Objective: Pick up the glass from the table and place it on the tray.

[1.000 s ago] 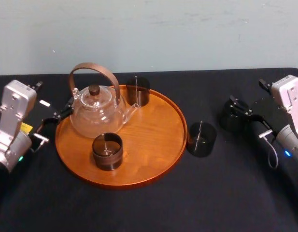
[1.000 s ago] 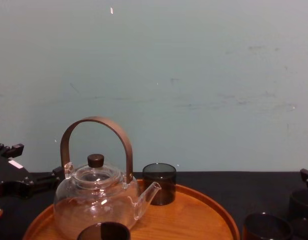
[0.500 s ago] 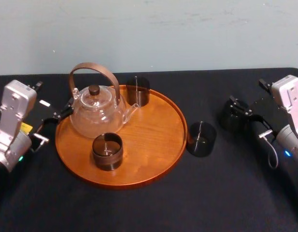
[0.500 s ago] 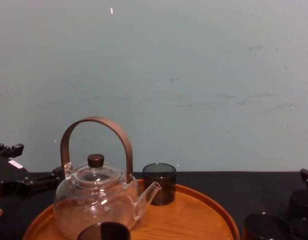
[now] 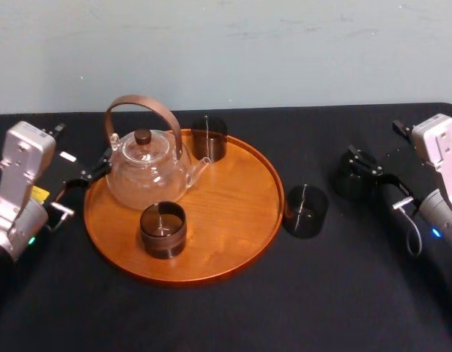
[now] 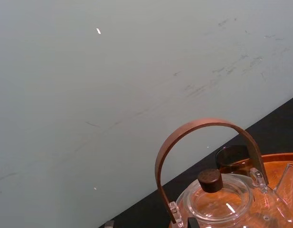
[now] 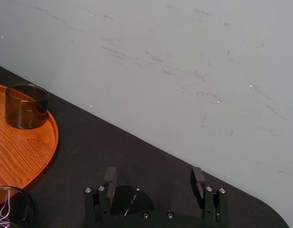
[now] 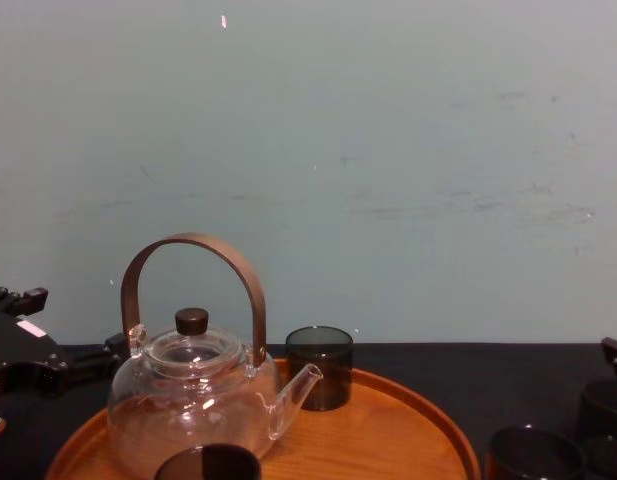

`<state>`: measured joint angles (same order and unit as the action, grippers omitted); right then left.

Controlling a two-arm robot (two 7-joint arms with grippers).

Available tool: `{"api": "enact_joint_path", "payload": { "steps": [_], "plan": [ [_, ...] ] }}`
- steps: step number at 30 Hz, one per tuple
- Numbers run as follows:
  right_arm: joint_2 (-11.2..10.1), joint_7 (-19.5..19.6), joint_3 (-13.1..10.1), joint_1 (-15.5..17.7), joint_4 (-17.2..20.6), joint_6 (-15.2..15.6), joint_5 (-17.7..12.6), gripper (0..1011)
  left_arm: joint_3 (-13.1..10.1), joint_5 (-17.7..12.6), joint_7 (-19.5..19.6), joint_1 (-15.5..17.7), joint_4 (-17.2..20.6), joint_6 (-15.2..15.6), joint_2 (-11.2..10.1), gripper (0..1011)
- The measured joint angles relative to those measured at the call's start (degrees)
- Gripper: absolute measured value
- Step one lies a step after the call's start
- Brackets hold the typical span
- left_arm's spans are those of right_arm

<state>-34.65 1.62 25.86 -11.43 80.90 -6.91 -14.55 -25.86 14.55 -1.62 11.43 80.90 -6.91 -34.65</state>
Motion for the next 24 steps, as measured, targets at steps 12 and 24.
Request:
{"api": "enact_joint_path", "payload": {
  "steps": [12,24],
  "plan": [
    [-0.21,-1.49,-0.46,0.63,0.44,0.27,-0.21,1000,0.0,0.0,0.0,0.0,0.0,0.0,0.0,1001],
    [-2.8,-3.89,-2.85,6.13,7.75,3.89,-1.53,1002,0.0,0.0,0.0,0.0,0.0,0.0,0.0,1001]
  ]
}}
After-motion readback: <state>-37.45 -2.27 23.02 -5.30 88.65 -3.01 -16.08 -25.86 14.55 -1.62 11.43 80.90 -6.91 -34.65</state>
